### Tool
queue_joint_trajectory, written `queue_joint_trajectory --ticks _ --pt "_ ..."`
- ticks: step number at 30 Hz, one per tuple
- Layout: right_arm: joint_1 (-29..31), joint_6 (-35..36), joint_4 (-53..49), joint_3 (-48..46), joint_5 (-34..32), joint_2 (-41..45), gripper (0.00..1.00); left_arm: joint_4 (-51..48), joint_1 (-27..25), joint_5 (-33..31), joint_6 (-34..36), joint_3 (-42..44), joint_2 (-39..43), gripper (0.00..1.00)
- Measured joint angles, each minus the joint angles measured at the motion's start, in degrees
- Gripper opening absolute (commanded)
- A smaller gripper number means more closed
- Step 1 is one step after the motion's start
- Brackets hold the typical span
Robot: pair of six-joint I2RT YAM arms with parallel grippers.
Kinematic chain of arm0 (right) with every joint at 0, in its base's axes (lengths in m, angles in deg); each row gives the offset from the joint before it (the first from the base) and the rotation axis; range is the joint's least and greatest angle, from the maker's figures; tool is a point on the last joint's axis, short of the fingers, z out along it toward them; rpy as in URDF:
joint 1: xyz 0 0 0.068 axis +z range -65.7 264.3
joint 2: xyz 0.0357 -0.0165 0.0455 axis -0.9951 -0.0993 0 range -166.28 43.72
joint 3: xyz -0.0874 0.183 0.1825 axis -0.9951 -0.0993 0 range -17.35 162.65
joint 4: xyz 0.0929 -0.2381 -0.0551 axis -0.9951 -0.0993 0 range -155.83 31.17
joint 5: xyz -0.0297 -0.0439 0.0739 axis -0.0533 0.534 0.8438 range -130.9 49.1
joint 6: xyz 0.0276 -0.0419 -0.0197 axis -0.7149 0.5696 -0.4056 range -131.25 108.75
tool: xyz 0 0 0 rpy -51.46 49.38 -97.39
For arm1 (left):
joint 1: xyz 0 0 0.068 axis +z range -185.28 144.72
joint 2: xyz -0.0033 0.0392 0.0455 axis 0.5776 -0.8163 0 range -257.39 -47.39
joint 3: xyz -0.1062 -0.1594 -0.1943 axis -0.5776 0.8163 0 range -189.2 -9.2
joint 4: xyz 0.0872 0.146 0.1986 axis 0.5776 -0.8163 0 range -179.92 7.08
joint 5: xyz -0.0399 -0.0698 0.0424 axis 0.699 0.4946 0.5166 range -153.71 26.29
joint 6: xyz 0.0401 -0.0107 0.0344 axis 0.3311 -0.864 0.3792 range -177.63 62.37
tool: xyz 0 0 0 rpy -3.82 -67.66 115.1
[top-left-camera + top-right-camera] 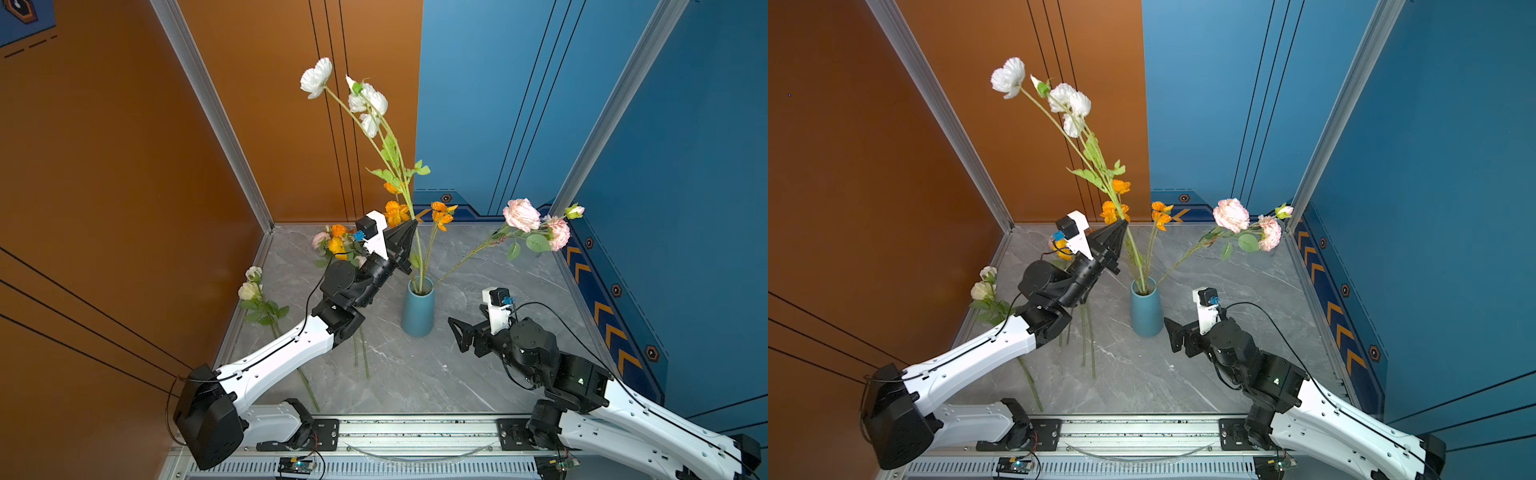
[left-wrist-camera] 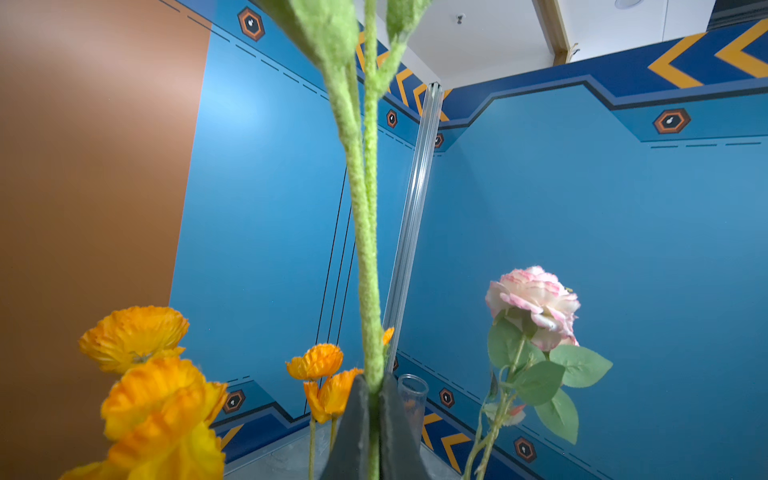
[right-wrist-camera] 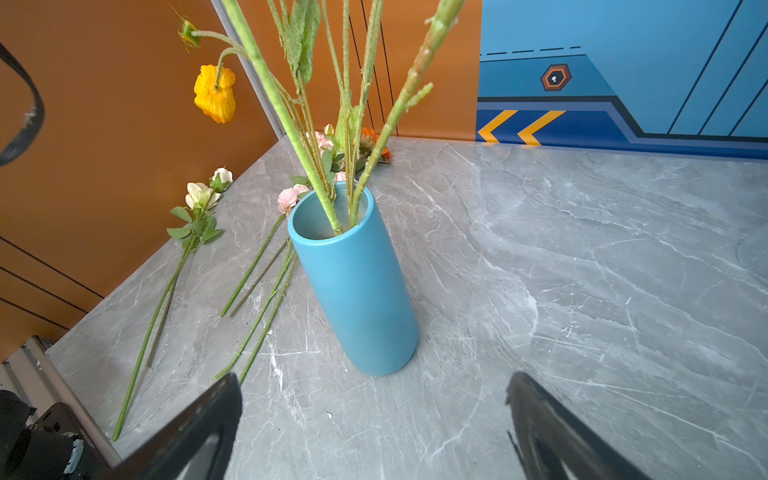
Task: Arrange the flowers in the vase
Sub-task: 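Lower the white flower stems into the blue vase with the left gripper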
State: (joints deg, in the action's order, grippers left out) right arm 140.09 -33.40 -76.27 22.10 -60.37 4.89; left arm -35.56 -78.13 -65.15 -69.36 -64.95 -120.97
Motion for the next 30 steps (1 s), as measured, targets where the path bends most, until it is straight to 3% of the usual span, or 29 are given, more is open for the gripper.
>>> queue_joint_trajectory --ticks 12,19,30 --pt "-1.1 0.0 1.2 0.0 2.3 -3.0 1.00 24.5 -4.6 0.0 9.4 15.2 -5.0 0.00" --pt "-1.8 0.0 2.6 -0.1 3.4 -3.0 1.00 29.8 -6.7 -4.4 12.8 20.1 -5.1 0.00" --pt "-1.8 -0.5 4.6 -1.5 4.6 -3.0 1.00 31.7 -8.7 -10.0 12.4 25.2 -7.1 0.00"
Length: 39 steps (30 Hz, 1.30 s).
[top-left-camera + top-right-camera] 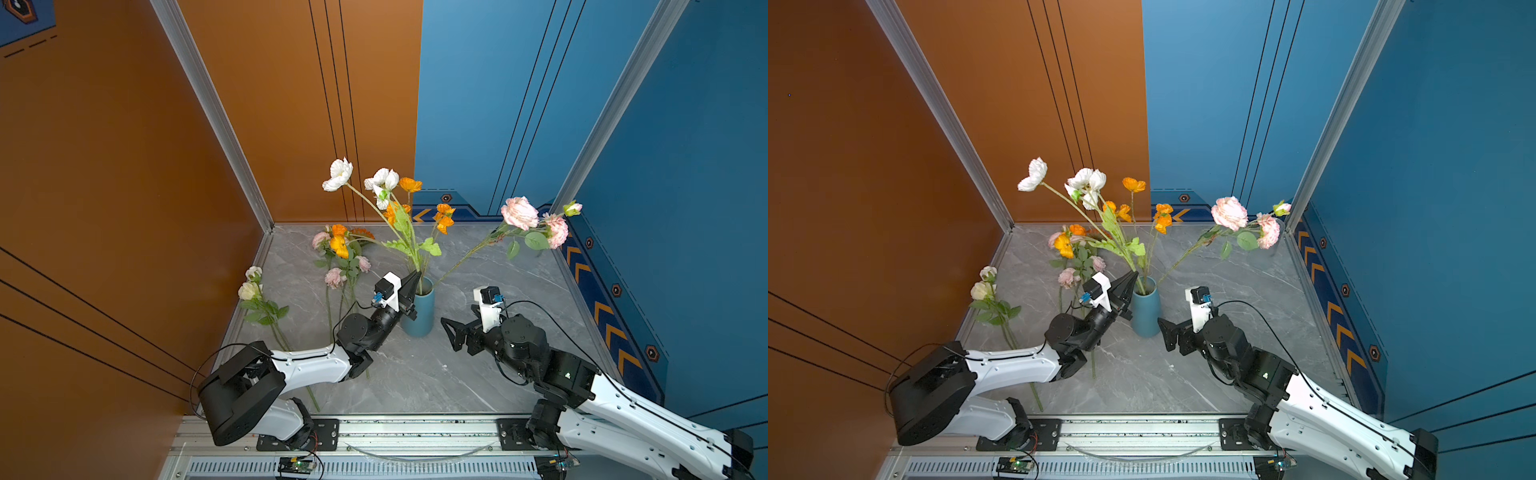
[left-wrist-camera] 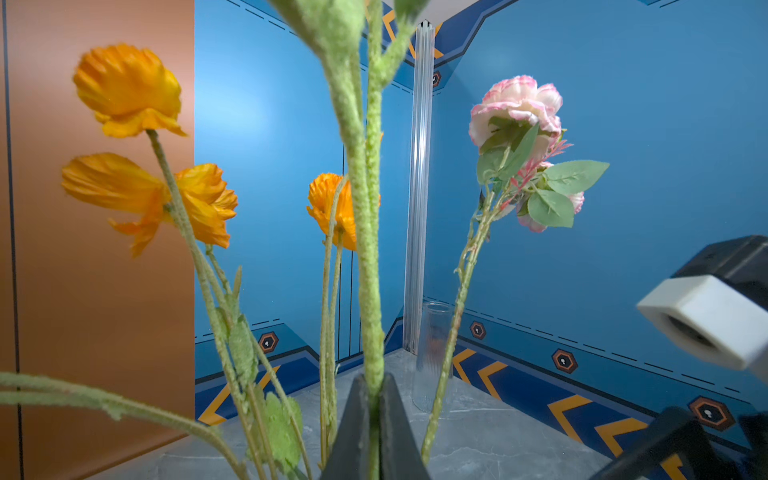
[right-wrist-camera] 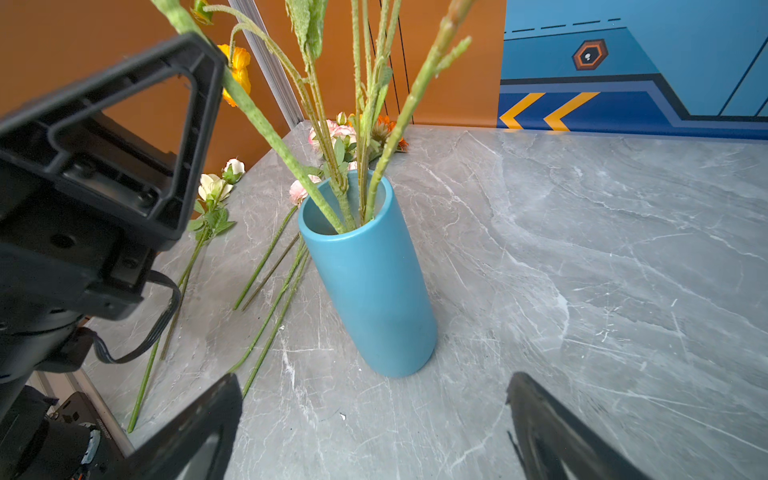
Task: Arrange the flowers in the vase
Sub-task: 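Lower the white flower stems into the blue vase with the left gripper, then open and withdraw the left gripper from the vase while the right gripper draws back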
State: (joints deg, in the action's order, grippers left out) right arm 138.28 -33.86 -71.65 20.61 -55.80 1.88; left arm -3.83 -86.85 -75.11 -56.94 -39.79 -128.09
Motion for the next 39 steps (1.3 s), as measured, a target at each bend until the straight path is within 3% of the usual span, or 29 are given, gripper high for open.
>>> queue_joint_trajectory --ticks 3,13,19,22,26,29,39 --pt "0.0 0.0 0.0 0.0 0.2 0.0 1.00 0.1 -0.2 -1.1 0.0 1.0 0.0 0.02" --pt "0.0 0.0 0.1 -0.2 0.2 0.0 1.00 0.0 -0.3 -3.6 -0.7 4.2 0.0 0.23" --pt "0.0 -0.2 0.5 -0.2 0.2 0.1 1.00 -0.2 -0.3 -4.8 -1.7 4.3 0.0 0.56" --pt "0.0 -0.4 0.5 -0.3 0.2 0.4 1.00 -2.1 -0.3 -6.1 -2.6 4.3 0.1 0.66" --pt "0.0 -0.4 0.5 -0.4 0.2 0.7 1.00 -9.7 0.4 -7.1 -5.3 3.0 1.9 0.78" --pt "0.0 -0.4 0.5 -0.4 0.2 0.8 1.00 -14.6 1.0 -7.5 -7.3 1.1 3.9 0.97" --pt "-0.2 -0.4 1.1 -1.3 0.1 1.2 1.00 -24.4 3.4 1.8 -9.1 3.6 13.1 0.98"
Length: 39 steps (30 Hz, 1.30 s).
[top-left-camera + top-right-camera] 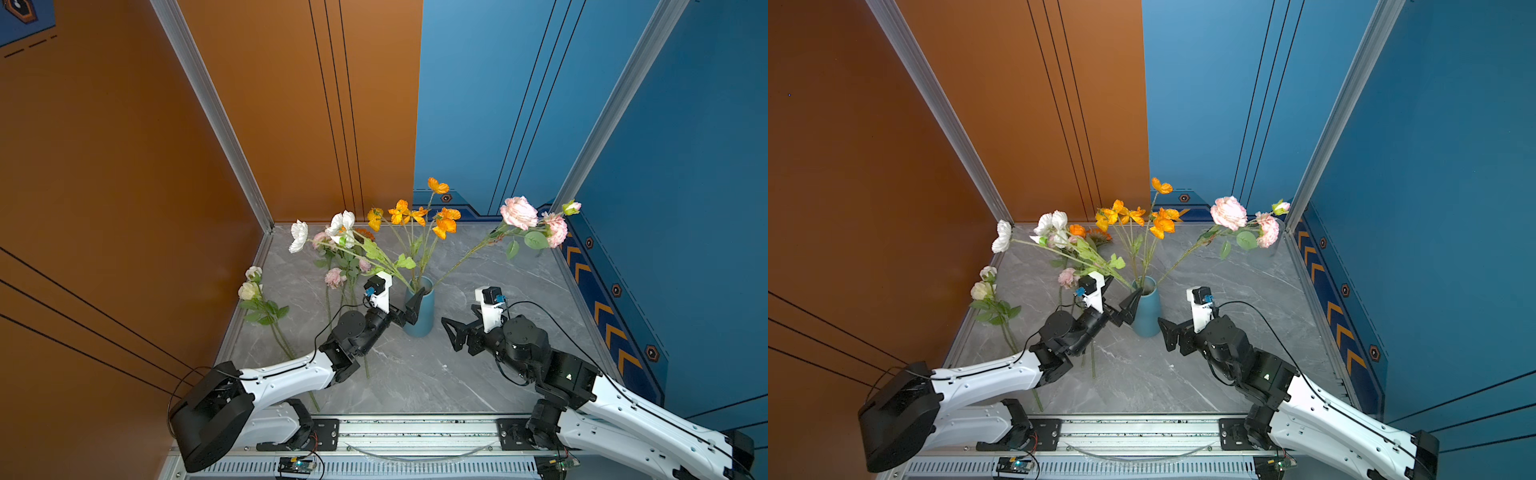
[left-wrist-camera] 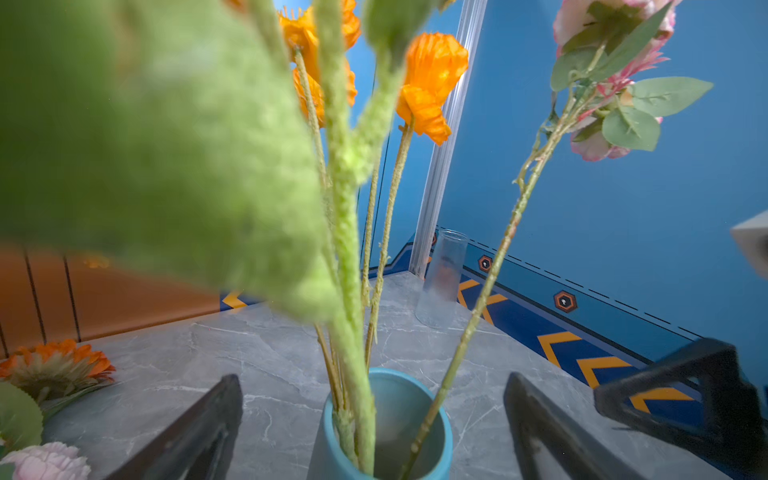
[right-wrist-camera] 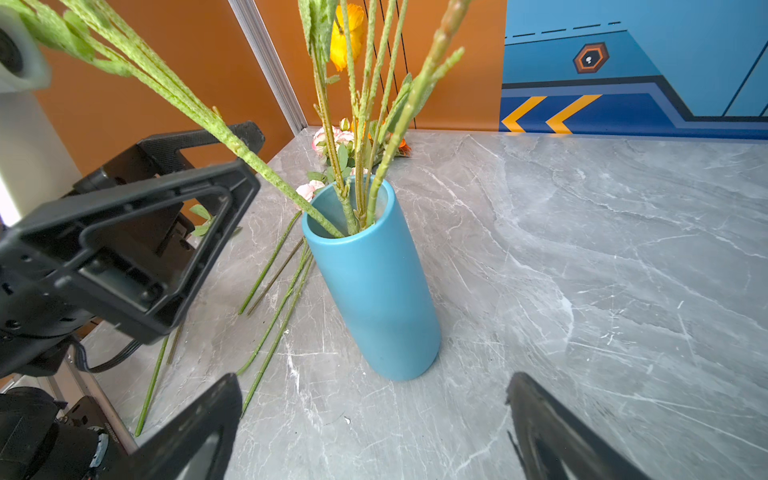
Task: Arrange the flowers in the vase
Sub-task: 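Open and withdraw the left gripper from the vase while the right gripper draws back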
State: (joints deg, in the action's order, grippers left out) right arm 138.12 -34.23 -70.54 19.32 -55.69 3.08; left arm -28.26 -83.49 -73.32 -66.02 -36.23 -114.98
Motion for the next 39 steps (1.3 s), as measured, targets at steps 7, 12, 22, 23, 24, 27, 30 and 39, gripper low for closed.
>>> queue_joint_trajectory --ticks 7,12,22,23,24,27,30,39 --pt "-4.0 0.6 0.2 -0.7 1.7 0.0 1.00 -13.7 2.6 8.2 4.0 0.1 12.3 0.98" --pt "-4.3 1.3 0.4 -0.7 2.8 -0.7 1.00 -26.9 6.0 8.8 5.7 0.2 22.8 0.99" --pt "-3.0 3.4 0.8 1.6 4.0 -4.4 1.00 -46.3 13.7 7.8 3.5 0.3 38.2 0.99" --pt "-1.9 4.0 0.8 2.2 3.7 -5.3 1.00 -48.0 14.0 5.5 2.6 0.3 39.2 0.98" --pt "-0.5 4.6 0.8 2.9 3.1 -6.2 1.00 -49.6 14.4 2.9 1.3 0.2 39.8 0.98" --pt "3.8 5.9 0.9 4.1 1.6 -8.0 1.00 -56.4 17.6 -5.2 -3.3 -0.9 38.6 0.98" --pt "8.2 6.5 1.8 4.1 -0.2 -8.5 1.00 -64.7 23.9 -9.9 -9.5 -4.7 33.0 0.98" --pt "18.1 6.7 10.1 6.4 -3.6 -18.4 1.00 -87.2 51.6 -9.7 -23.2 -19.9 10.5 0.98"
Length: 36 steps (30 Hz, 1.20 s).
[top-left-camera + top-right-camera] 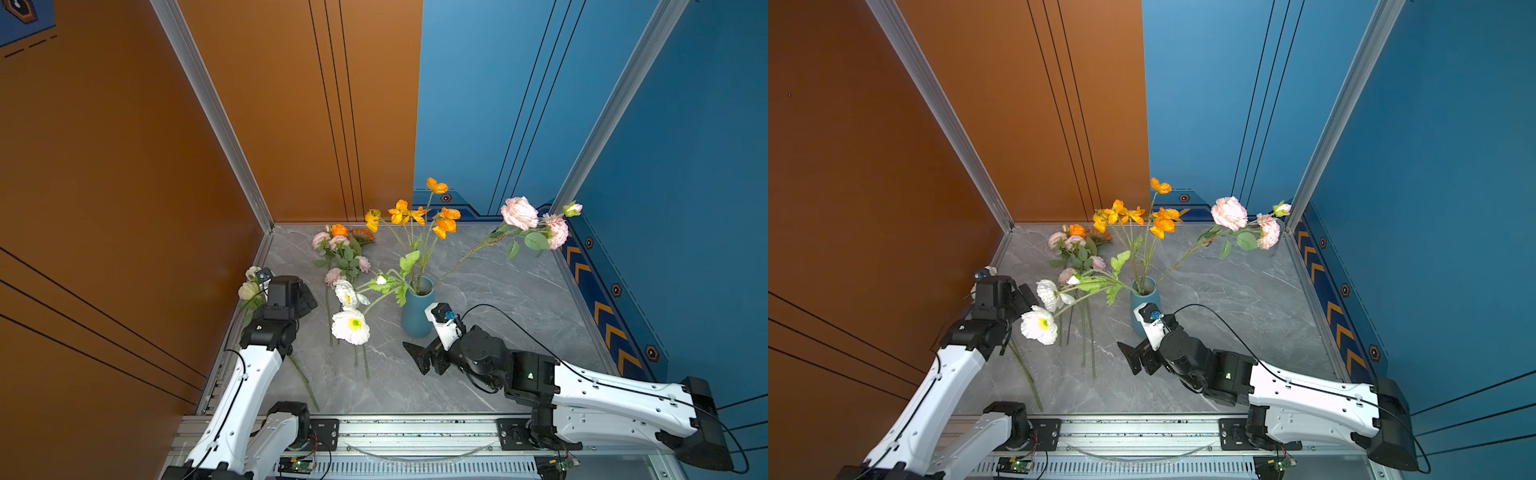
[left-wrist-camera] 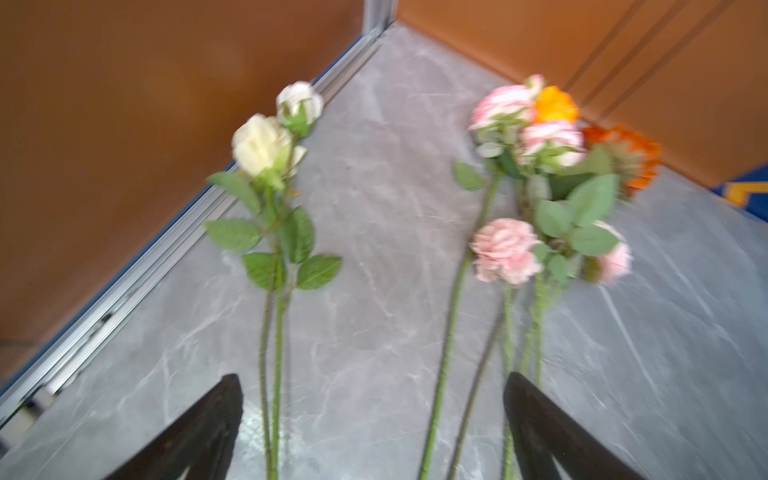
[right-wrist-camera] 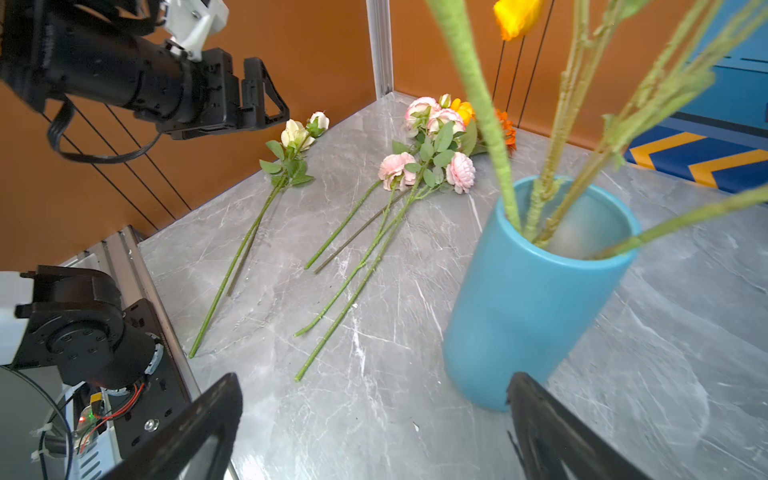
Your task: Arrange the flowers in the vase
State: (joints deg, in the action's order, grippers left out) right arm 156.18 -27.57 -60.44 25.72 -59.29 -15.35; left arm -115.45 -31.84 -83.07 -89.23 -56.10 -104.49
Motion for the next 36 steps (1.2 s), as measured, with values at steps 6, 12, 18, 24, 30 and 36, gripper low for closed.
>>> queue_joint_trajectory --ticks 6,12,18,24,30,36 --pt "2.9 -0.7 7.3 0.9 2.3 -10.2 1.00 -4.5 14.3 11.4 -3.7 -1.2 -16.1 0.99" --pt "3.6 -1.6 12.6 2.8 8.5 -18.9 1.00 -5.9 15.3 12.0 -3.3 -1.7 -21.5 0.65" --pt "-0.3 -2.1 18.1 2.8 16.8 -22.7 1.00 -6.4 18.1 8.7 -1.2 -3.3 -21.7 0.49" --pt "-6.3 -3.4 22.9 2.5 25.4 -24.6 1.00 -6.3 21.1 9.2 2.0 -3.8 -24.0 0.38" --pt "-11.5 -6.7 30.1 1.1 33.3 -27.7 1.00 -6.3 21.2 10.2 3.5 -3.0 -24.8 0.36" --pt "-12.8 -8.6 33.4 0.9 37.2 -30.6 1.00 -6.2 20.9 11.1 5.3 -2.5 -26.4 0.35"
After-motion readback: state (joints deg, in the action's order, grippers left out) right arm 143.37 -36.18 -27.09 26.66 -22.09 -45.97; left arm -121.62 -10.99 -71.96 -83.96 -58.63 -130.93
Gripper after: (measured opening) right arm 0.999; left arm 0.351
